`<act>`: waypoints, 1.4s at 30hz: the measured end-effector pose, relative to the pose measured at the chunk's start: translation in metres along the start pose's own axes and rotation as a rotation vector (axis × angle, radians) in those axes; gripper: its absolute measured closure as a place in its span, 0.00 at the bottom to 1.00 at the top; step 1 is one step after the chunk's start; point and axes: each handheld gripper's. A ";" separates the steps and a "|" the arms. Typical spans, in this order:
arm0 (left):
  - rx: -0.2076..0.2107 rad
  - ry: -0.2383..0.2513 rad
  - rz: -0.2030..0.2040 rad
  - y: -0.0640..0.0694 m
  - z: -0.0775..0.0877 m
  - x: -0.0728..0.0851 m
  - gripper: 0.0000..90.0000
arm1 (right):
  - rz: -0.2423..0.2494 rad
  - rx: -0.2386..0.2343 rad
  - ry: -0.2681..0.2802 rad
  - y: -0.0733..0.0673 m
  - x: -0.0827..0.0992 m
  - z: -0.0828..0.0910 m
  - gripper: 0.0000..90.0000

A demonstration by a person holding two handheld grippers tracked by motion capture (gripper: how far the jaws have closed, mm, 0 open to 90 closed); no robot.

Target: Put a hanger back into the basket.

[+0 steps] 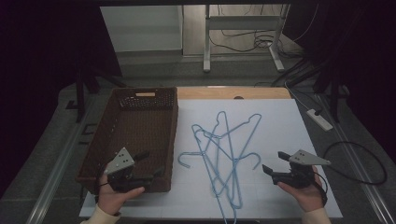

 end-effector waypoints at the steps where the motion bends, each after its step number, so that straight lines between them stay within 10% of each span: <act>1: -0.001 0.000 -0.002 0.000 0.000 0.000 0.25 | -0.001 -0.004 -0.004 -0.001 0.000 -0.001 0.21; 20: -0.017 0.000 -0.027 0.001 0.004 -0.006 0.26 | 0.027 -0.061 -0.047 -0.008 -0.031 -0.012 0.25; 42: -0.015 -0.005 -0.016 -0.002 0.005 -0.006 0.26 | 0.096 -0.106 -0.194 -0.012 -0.078 -0.075 0.28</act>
Point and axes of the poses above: each handheld gripper's, and its own axes: z roughly backward along the jaws, x roughly out of its underside, y roughly to its right, and after that the axes turned 2 degrees about -y, right-handed
